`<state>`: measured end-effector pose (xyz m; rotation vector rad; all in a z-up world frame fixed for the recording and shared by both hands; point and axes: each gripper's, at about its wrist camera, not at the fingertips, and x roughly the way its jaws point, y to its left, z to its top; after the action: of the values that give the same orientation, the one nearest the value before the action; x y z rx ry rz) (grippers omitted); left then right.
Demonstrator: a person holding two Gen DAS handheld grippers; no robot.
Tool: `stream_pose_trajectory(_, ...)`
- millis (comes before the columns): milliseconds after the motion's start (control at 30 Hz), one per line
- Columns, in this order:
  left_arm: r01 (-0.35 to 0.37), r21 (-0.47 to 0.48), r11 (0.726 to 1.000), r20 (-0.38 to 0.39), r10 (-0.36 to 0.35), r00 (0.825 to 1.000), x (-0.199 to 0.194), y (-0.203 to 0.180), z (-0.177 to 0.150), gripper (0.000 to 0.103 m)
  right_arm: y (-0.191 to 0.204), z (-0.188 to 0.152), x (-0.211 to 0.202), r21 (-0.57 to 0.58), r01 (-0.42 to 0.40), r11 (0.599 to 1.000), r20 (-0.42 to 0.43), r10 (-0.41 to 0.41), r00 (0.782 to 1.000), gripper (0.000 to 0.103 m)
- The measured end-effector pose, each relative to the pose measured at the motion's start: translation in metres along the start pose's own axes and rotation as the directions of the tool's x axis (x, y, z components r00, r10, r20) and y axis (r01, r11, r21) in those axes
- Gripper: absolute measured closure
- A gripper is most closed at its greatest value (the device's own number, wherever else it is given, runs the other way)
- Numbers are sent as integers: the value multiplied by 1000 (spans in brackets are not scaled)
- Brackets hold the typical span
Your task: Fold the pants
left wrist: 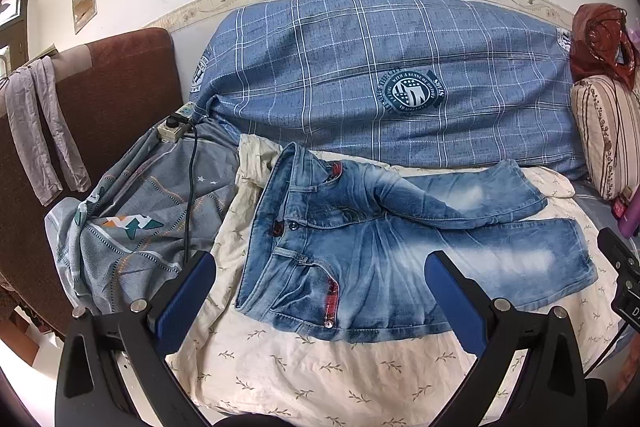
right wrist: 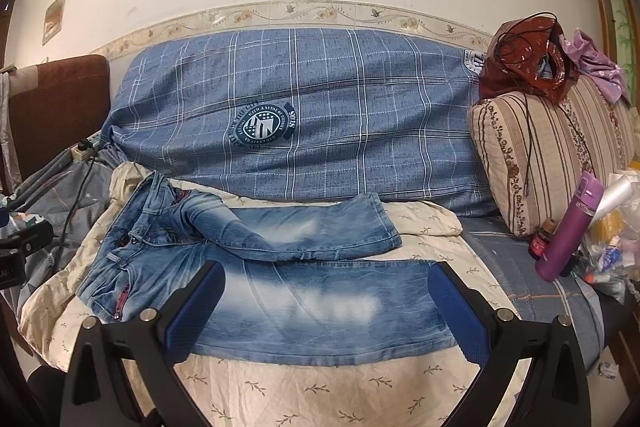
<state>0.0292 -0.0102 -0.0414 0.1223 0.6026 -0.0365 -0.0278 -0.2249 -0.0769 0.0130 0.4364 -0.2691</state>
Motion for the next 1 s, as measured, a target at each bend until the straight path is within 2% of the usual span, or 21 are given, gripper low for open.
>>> stream_pose_trajectory(433,-4,-3,1000,-37,4,999,23,3,-3,0,6,1,21,-29,13,999,-40,-15,999,0)
stream_pose_trajectory(633,-25,2,1000,-72,25,997,48,14,1,0,2,3,43,-32,10,999,-78,-12,997,1)
stream_pose_trajectory(800,-100,-47,994,-132,93,987,93,53,16,0,-23,6,73,2,16,1000,-128,-15,992,1)
stream_pose_trajectory(900,-153,-103,983,-170,134,976,125,80,30,0,-40,9,94,29,18,999,-164,-13,986,1)
stream_pose_trajectory(1000,-217,-103,971,-201,194,960,160,98,46,0,-54,12,120,35,7,999,-203,0,979,1)
